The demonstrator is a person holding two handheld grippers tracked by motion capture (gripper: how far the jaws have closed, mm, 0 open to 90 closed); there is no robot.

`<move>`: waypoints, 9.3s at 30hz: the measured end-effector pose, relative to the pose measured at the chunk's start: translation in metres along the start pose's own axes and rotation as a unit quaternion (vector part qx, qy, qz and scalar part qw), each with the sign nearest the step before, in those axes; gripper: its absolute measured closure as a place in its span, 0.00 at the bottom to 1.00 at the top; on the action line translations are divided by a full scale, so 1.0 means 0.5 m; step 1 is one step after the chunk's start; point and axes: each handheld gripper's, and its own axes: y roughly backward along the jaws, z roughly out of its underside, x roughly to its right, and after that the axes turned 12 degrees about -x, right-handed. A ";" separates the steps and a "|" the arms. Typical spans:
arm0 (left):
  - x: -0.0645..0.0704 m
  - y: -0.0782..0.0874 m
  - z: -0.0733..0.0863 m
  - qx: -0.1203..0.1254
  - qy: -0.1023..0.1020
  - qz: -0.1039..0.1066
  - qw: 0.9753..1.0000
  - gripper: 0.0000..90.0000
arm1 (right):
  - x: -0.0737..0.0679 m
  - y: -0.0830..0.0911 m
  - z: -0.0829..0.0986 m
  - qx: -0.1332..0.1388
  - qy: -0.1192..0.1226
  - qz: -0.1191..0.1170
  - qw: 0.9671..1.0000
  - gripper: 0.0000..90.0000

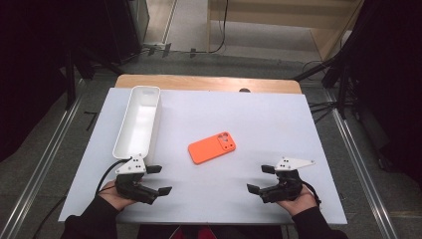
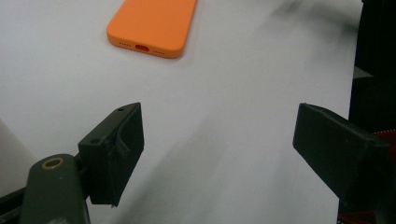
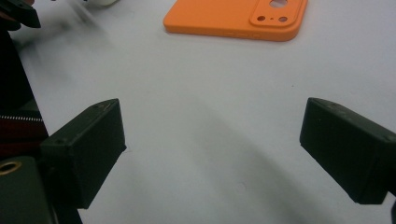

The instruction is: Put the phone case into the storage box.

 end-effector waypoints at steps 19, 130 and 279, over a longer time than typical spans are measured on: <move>0.001 0.001 0.000 -0.001 -0.002 0.000 1.000 0.18 | 0.000 -0.001 0.000 0.003 0.000 -0.007 1.000 0.06; -0.006 -0.095 -0.181 -0.007 -0.010 0.023 1.000 0.06 | -0.003 -0.003 0.001 -0.002 0.008 -0.017 1.000 0.06; -0.102 -0.291 -0.265 -0.060 -0.058 -0.006 0.997 0.09 | 0.001 -0.001 0.005 0.000 0.004 -0.026 1.000 0.06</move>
